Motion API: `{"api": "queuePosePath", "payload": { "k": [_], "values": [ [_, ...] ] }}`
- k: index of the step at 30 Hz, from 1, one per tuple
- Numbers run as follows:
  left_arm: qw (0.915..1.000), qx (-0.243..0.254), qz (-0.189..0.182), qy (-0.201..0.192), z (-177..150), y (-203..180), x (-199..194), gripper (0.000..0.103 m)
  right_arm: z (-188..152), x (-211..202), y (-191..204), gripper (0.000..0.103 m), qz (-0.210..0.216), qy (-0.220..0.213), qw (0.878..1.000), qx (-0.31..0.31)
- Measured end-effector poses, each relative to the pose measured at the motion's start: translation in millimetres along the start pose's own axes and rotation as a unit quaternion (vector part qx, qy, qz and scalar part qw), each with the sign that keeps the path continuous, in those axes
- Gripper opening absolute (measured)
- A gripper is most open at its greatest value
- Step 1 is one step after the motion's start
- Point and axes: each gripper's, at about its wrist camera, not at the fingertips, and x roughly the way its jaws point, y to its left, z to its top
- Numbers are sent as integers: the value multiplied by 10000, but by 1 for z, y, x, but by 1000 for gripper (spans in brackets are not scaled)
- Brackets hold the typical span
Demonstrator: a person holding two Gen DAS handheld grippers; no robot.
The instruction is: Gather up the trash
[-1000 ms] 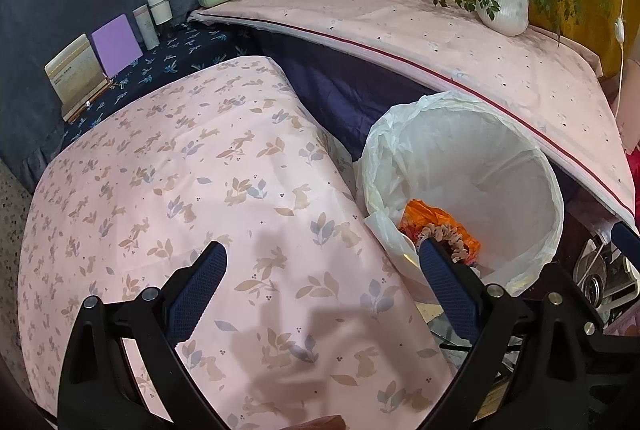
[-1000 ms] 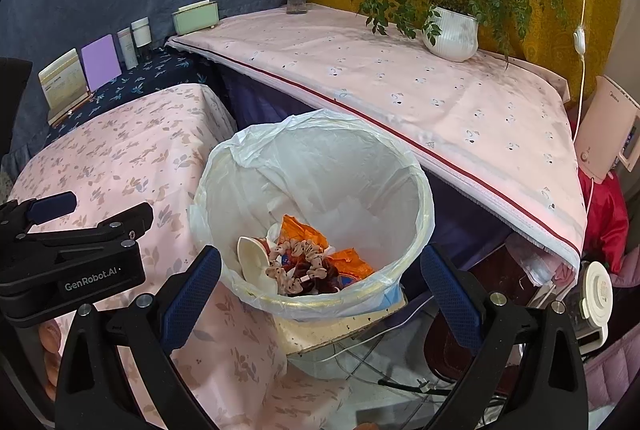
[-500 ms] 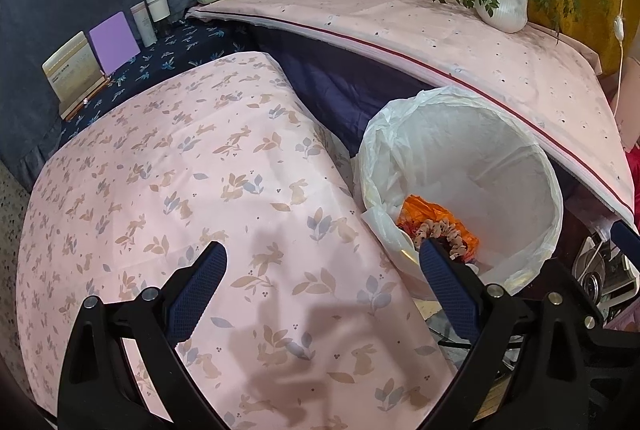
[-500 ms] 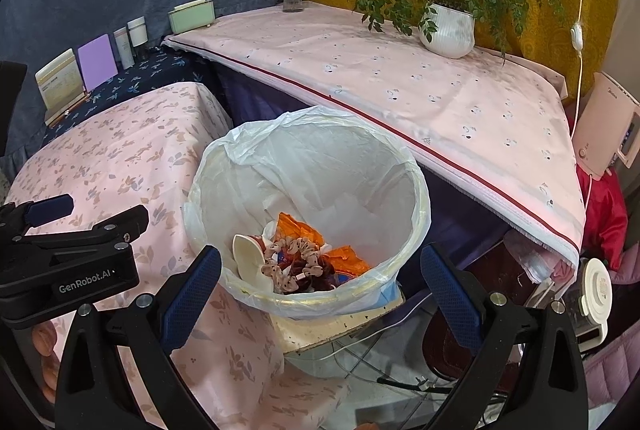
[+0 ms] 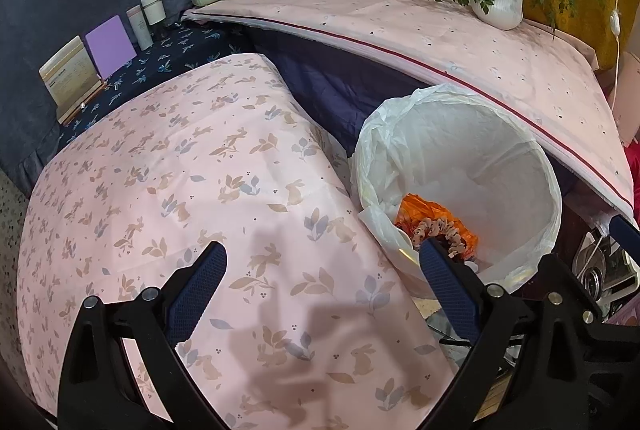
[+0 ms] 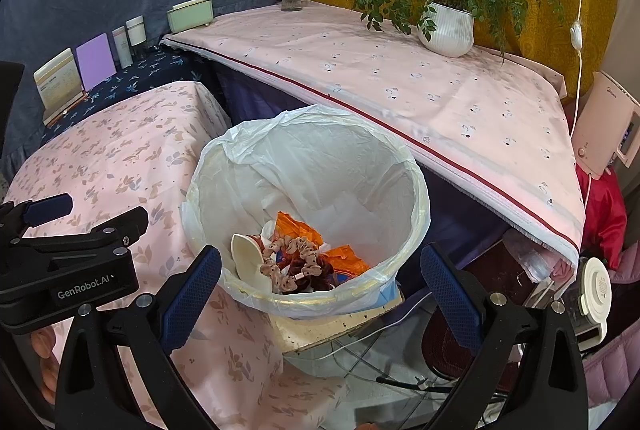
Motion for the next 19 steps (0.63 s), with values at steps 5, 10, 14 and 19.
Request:
{"api": "queuePosePath", "payload": {
  "k": [5, 10, 14, 19],
  "values": [
    [10000, 35, -18, -2, -1, -1, 1, 93, 0, 0, 0, 96, 3, 3, 10000, -3],
    [10000, 58, -29, -10, -2, -2, 1, 93, 0, 0, 0, 96, -3, 2, 10000, -1],
    [10000, 54, -30, -28, -2, -3, 0, 93, 0, 0, -1, 96, -8, 8, 10000, 0],
    [10000, 29, -74, -35, -4, -2, 0, 93, 0, 1, -2, 96, -16, 6, 10000, 1]
  ]
}}
